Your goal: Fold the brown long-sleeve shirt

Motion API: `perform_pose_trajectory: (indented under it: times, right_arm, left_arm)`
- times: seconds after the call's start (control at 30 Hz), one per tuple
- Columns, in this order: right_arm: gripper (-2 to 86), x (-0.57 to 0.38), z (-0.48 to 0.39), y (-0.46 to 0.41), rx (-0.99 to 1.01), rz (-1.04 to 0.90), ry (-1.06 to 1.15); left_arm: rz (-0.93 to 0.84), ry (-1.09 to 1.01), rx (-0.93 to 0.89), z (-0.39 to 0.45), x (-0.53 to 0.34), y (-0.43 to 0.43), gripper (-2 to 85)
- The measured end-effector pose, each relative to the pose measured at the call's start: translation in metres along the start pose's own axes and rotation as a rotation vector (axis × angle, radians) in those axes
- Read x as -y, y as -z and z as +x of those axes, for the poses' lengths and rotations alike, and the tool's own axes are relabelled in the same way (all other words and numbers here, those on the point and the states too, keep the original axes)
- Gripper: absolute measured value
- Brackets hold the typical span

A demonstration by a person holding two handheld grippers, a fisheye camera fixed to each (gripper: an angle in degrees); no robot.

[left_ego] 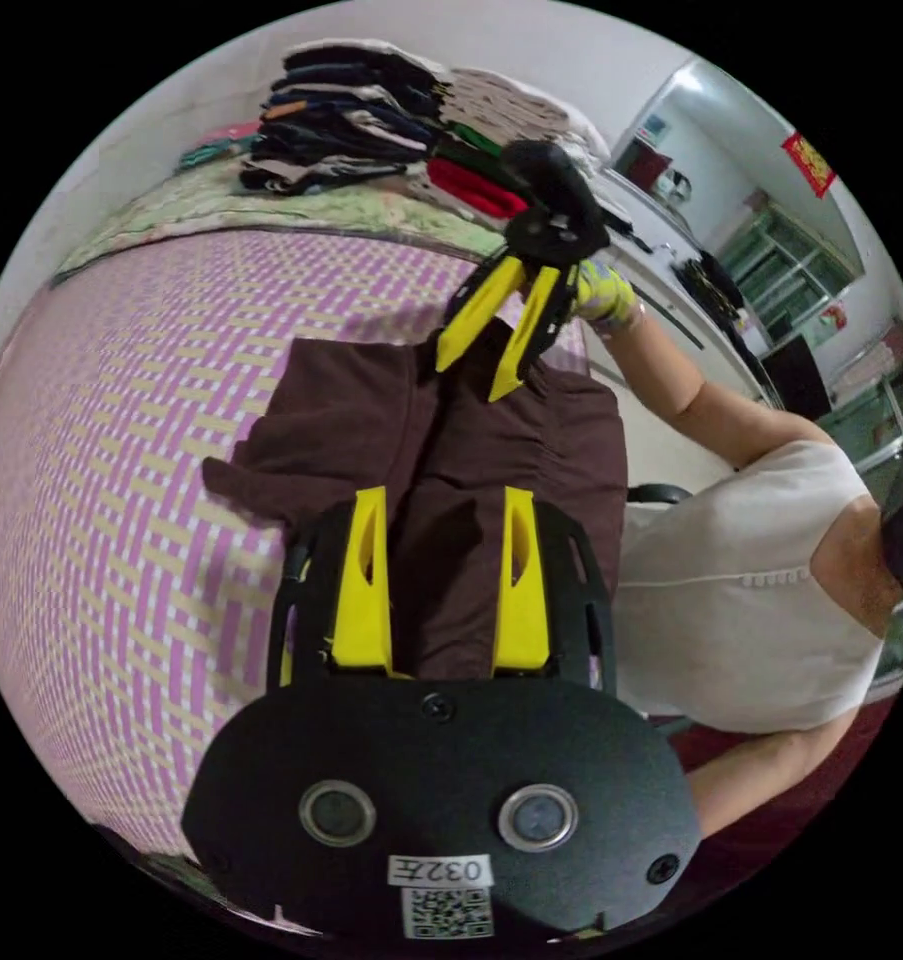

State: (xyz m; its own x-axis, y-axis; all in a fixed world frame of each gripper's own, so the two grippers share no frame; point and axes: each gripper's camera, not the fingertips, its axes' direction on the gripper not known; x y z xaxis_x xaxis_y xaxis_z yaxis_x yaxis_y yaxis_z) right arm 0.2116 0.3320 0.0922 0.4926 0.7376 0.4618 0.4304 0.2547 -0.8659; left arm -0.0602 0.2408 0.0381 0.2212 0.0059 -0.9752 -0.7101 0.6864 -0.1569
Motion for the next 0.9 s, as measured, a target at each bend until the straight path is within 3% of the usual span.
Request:
perform_pose_trajectory:
  times: [0.1,0.2,0.47,0.6,0.73,0.9]
  right_arm:
    - [11.8,0.01,0.007,-0.014,0.111,-0.068,0.04]
    - [6.9,0.009,-0.003,-0.016,0.073,-0.069,0.08]
    - [4.1,-0.044,-0.131,0.004,-0.363,0.198,0.391]
    - [4.0,-0.064,-0.161,0.006,-0.45,0.246,0.445]
    - [4.0,-0.085,-0.177,0.022,-0.483,0.293,0.46]
    - [0.8,-0.109,-0.118,0.098,-0.488,0.627,0.239]
  left_arm:
    - [-0.063,-0.05,0.004,-0.011,0.01,-0.017,12.6]
    - [-0.112,-0.107,-0.007,-0.014,0.009,-0.036,11.9]
    - [-0.124,-0.228,0.058,-0.003,-0.014,-0.062,11.4]
    - [-0.077,-0.282,0.057,0.014,-0.037,-0.061,6.5]
    - [0.064,-0.332,0.303,0.095,-0.088,-0.047,1.4]
    - [0.246,-0.476,0.652,0.231,-0.163,-0.071,3.1]
